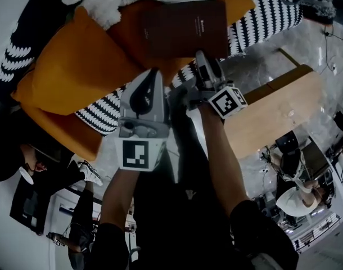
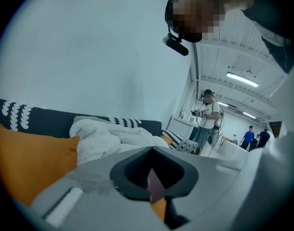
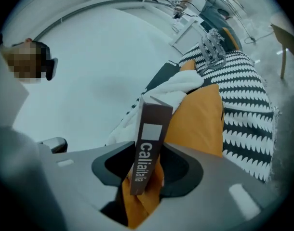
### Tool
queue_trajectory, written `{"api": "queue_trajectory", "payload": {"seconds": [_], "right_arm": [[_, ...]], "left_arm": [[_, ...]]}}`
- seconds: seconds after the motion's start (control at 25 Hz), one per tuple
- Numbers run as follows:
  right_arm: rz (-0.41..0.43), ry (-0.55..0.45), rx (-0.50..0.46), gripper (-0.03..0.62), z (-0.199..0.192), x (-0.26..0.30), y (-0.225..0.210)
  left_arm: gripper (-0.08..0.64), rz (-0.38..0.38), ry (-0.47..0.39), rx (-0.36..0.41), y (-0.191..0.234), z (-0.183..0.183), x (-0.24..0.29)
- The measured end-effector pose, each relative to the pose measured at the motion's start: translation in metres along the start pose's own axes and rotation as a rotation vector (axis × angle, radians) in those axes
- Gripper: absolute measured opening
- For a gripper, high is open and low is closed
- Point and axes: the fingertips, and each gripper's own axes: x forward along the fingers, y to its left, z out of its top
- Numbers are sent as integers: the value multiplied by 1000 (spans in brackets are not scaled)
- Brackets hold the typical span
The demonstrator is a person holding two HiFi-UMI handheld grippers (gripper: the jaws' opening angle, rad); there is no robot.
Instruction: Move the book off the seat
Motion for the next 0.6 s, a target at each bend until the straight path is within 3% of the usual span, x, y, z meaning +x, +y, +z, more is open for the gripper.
{"api": "queue_trajectory", "payload": {"seconds": [0.6], "right_arm": [[-114, 22, -199, 160, 32, -32, 44]], "left_arm": [[6, -9, -28, 31, -27, 59, -16]]}}
